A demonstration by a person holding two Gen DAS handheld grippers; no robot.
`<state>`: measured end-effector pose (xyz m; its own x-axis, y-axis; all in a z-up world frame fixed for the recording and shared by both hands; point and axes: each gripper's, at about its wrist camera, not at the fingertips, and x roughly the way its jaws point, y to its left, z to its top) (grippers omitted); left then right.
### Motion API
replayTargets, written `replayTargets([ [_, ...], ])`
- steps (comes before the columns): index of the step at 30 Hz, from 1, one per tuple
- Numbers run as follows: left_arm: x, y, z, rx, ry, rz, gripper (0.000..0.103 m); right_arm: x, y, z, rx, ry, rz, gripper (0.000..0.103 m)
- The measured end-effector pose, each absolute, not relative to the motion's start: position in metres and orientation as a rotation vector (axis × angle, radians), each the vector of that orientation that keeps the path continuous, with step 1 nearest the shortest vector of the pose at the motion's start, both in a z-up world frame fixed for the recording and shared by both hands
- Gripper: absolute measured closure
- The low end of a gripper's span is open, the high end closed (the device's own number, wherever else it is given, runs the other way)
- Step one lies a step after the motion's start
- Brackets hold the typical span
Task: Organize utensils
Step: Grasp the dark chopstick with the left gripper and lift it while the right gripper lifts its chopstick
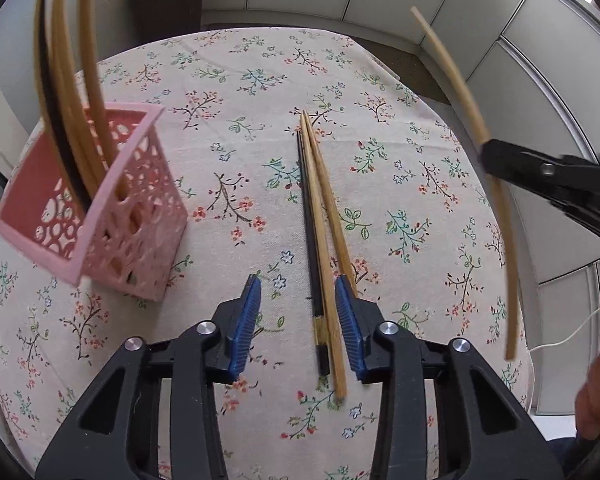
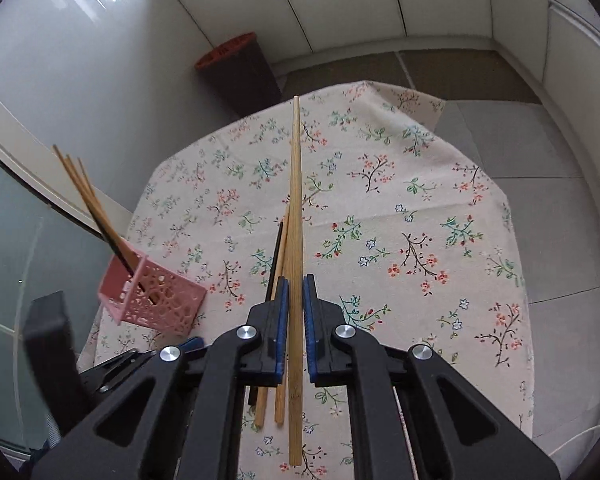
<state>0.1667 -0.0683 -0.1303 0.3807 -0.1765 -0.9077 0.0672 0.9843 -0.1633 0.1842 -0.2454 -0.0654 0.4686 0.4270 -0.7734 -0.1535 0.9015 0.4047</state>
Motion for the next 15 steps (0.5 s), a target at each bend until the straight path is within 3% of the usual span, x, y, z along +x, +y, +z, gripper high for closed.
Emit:
replayTargets([
  [8, 0.196, -0.078, -0.153, -0.102, 1.22, -0.134, 0.087, 0.168, -0.264, -0.04, 0.282, 0.984, 0.35, 0.095],
  [15, 0.208, -0.086, -0.161, -0.062, 1.221, -0.132, 0.088, 0.161, -0.264, -0.033, 0.265, 0.98, 0.354, 0.095],
])
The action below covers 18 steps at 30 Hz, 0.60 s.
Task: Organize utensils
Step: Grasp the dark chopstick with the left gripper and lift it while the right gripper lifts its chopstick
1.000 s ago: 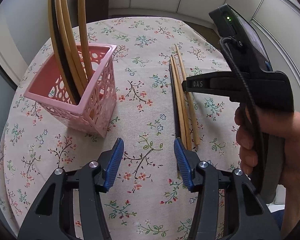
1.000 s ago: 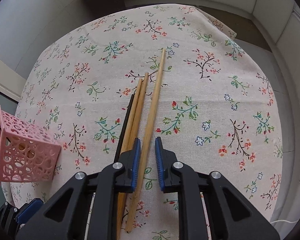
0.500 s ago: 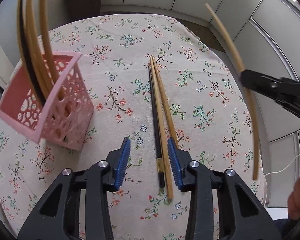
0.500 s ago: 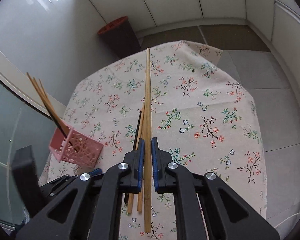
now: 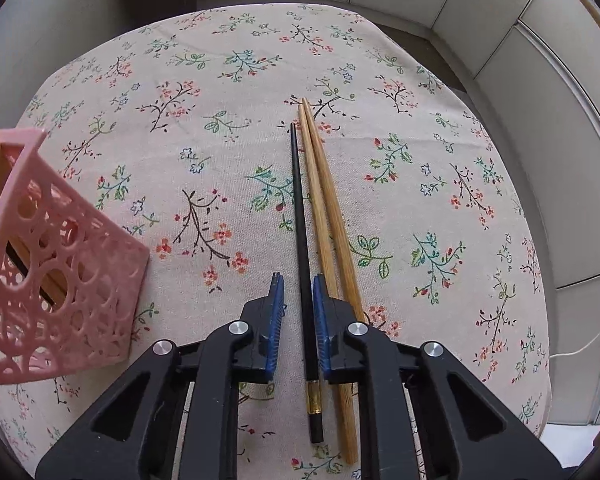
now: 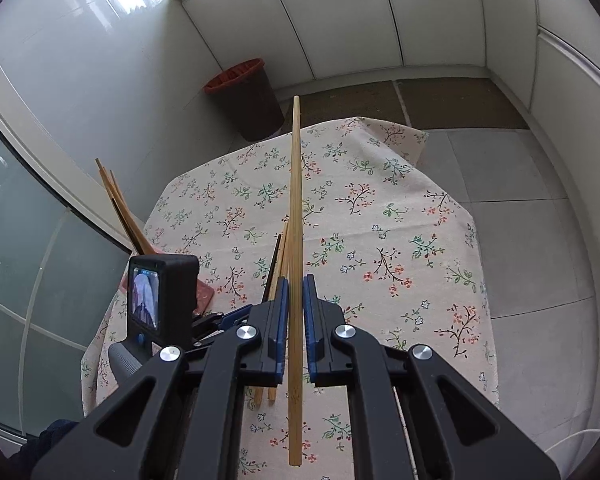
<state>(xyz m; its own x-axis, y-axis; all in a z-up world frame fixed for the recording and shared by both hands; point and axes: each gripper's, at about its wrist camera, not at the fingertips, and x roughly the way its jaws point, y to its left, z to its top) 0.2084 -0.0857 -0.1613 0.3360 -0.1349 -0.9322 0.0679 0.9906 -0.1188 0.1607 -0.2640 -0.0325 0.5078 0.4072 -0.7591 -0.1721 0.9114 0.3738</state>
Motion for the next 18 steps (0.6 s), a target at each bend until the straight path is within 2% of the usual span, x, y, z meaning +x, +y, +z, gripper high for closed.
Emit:
replayTargets([
  [5, 0.215, -0.089, -0.162, -0.017, 1.201, -0.141, 0.089, 0.16, -0.264, -0.03, 0.263, 0.974, 0.346, 0.095],
  [6, 0.214, -0.09, -0.162, -0.015, 1.2, -0.143, 0.098, 0.159, -0.265, -0.028, 0.265, 0.967, 0.345, 0.095],
  [9, 0.207, -0.09, -0.159, -0.062, 1.194, -0.195, 0.098, 0.156, -0.268, -0.023, 0.277, 0.939, 0.347, 0.095],
  [18, 0.171, -0.087, -0.089, -0.155, 0.99, -0.315, 0.098, 0.149, -0.269, -0.003, 0.308, 0.813, 0.371, 0.095],
])
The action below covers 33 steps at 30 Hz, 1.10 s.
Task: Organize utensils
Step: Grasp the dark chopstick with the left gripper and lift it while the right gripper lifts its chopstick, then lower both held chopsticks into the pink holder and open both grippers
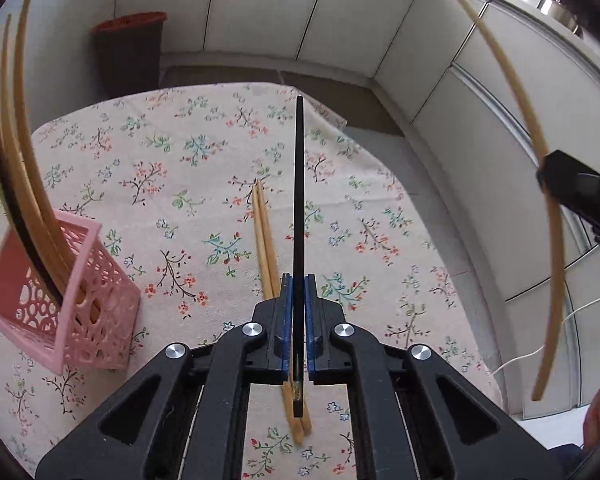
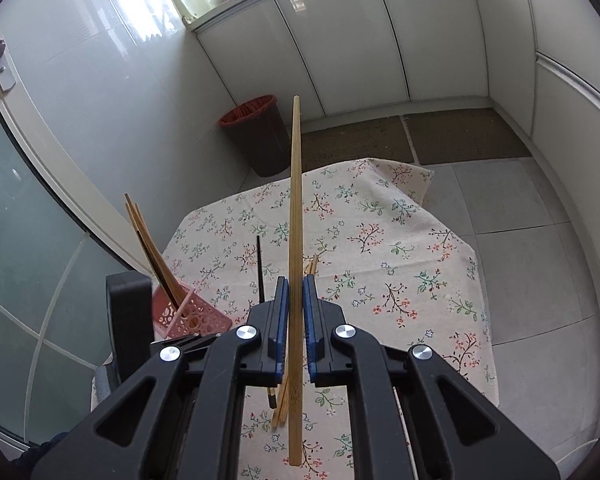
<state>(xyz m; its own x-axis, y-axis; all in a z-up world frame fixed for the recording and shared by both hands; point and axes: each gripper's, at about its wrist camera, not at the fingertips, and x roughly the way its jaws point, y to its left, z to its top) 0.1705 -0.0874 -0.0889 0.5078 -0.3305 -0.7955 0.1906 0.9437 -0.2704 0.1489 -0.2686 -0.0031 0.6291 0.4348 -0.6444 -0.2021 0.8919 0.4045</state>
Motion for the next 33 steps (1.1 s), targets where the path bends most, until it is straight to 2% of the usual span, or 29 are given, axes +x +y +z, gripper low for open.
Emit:
replayTargets([
  [16, 0.128, -0.066, -0.02, -0.148, 0.798, -0.333, 0.098, 0.149, -0.247, 0.01, 0.346, 0.648, 0.418, 0.095],
  [24, 0.114, -0.026, 0.016, -0.14, 0.69, -0.277, 0.098, 0.149, -0.229, 0.012, 0.355, 0.593, 0.451, 0.095],
  [33, 0.117, 0.023, 0.032, -0.219, 0.607, -0.22, 0.098, 0.148, -0.196, 0.01, 0.363, 0.538, 0.51, 0.095],
])
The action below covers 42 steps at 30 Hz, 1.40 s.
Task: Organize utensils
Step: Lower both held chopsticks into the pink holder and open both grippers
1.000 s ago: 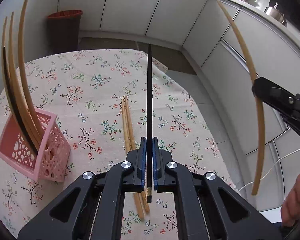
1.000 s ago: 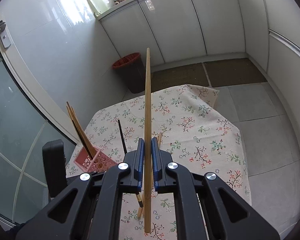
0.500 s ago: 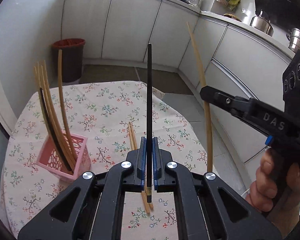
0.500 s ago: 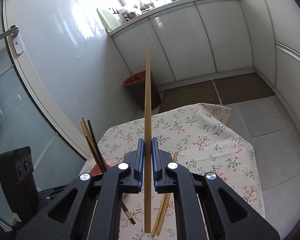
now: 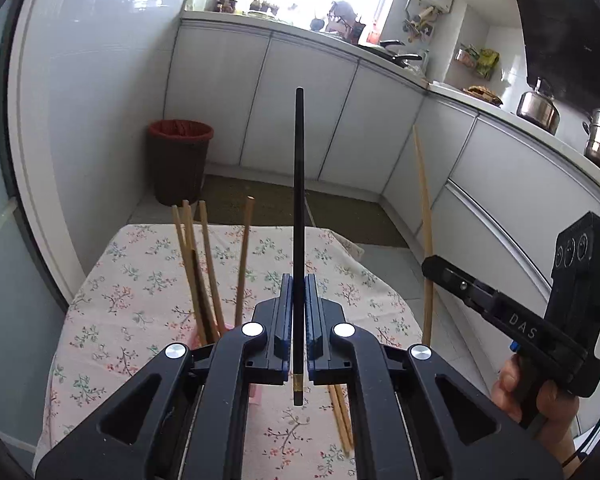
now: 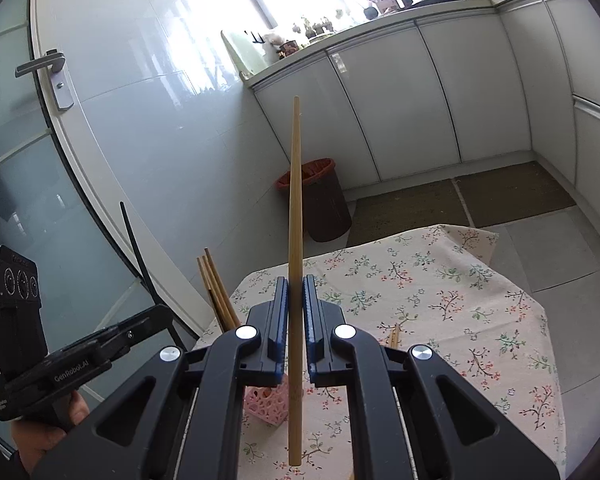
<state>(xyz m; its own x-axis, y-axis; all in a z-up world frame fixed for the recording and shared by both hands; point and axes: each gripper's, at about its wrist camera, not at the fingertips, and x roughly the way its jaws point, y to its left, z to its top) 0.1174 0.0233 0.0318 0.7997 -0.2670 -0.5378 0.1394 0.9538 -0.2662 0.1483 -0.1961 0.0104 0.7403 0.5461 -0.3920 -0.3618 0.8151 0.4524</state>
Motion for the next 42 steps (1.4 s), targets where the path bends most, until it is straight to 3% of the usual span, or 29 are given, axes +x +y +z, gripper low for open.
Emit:
replayTargets([
  [10, 0.127, 0.052, 0.022, -0.251, 0.548, -0.126, 0.098, 0.155, -0.157, 0.003, 0.366, 0.469, 0.549, 0.095],
  [25, 0.148, 0.057, -0.018, -0.175, 0.687, -0.073, 0.096, 0.159, -0.112, -0.014, 0.317, 0.396, 0.552, 0.095],
  [26, 0.15, 0.058, -0.02, -0.18, 0.712, -0.079, 0.095, 0.16, -0.108, -0.016, 0.317, 0.398, 0.554, 0.095],
  [28, 0.151, 0.062, -0.021, -0.195, 0.761, -0.073, 0.08, 0.16, -0.101, -0.019, 0.307, 0.392, 0.549, 0.095],
  [37, 0.14, 0.107, -0.003, -0.418, 0.758, -0.043, 0.069, 0.16, -0.072, -0.036, 0.28, 0.34, 0.514, 0.095],
  [42, 0.14, 0.121, -0.007, -0.482, 0.78, -0.028, 0.067, 0.162, -0.062, -0.045, 0.264, 0.348, 0.498, 0.095],
])
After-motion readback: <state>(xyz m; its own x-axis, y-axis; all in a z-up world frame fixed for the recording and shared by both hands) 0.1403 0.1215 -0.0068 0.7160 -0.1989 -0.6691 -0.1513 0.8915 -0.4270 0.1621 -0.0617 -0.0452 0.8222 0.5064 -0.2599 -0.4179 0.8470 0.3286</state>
